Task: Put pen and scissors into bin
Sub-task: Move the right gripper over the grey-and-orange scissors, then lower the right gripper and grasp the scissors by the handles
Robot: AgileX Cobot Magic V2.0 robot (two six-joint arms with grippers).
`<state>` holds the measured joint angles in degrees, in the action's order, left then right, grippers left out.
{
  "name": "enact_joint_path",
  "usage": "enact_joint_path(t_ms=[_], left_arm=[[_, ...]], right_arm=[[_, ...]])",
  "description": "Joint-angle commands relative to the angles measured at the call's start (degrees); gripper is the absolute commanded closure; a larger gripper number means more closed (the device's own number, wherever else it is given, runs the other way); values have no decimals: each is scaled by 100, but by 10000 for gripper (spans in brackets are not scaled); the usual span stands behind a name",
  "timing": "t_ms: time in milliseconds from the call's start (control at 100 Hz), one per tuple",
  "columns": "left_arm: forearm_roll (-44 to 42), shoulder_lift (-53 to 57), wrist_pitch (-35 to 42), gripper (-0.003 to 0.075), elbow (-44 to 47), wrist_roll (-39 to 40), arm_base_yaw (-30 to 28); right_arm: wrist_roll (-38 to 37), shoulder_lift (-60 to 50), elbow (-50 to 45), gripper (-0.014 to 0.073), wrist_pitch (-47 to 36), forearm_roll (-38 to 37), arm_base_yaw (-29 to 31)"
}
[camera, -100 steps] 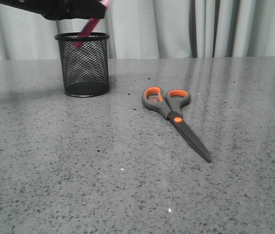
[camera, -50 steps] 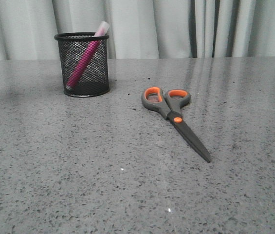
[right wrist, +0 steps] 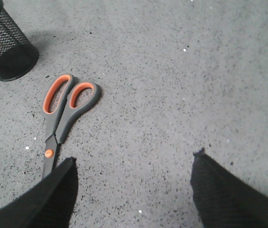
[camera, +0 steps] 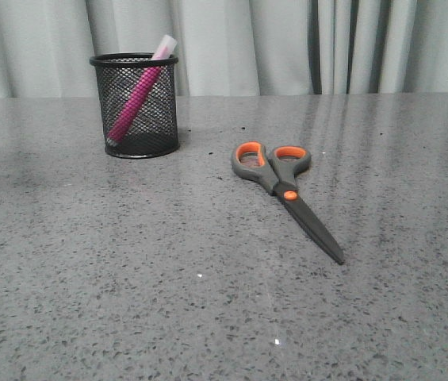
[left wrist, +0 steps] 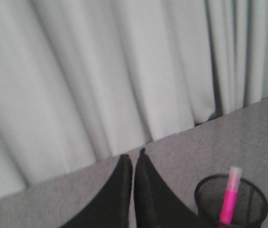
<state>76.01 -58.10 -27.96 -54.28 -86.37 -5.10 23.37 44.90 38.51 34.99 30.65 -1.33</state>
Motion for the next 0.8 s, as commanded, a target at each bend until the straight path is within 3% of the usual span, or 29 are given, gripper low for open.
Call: enact_joint_path(t_ms=[0, 160, 410, 500, 630, 790], left_arm=[[187, 467, 285, 740, 512, 414, -222], [221, 1005, 285, 739, 1450, 467, -356], [288, 1154, 285, 739, 1852, 467, -356], [299, 1154, 285, 739, 1855, 467, -356], [391, 1154, 285, 739, 1855, 467, -356], [542, 1154, 285, 739, 1855, 467, -356]], right_arm=[[279, 109, 423, 142, -110, 160, -17], [354, 801, 1130, 142, 613, 160, -312], [83, 2078, 2201, 142, 1244, -306, -1347], [-626, 2500, 2604, 142, 1338, -979, -1844], [-2258, 3108, 3191, 142, 1601, -2603, -2626], [-2922, 3778, 3676, 142, 1677, -2964, -3189]])
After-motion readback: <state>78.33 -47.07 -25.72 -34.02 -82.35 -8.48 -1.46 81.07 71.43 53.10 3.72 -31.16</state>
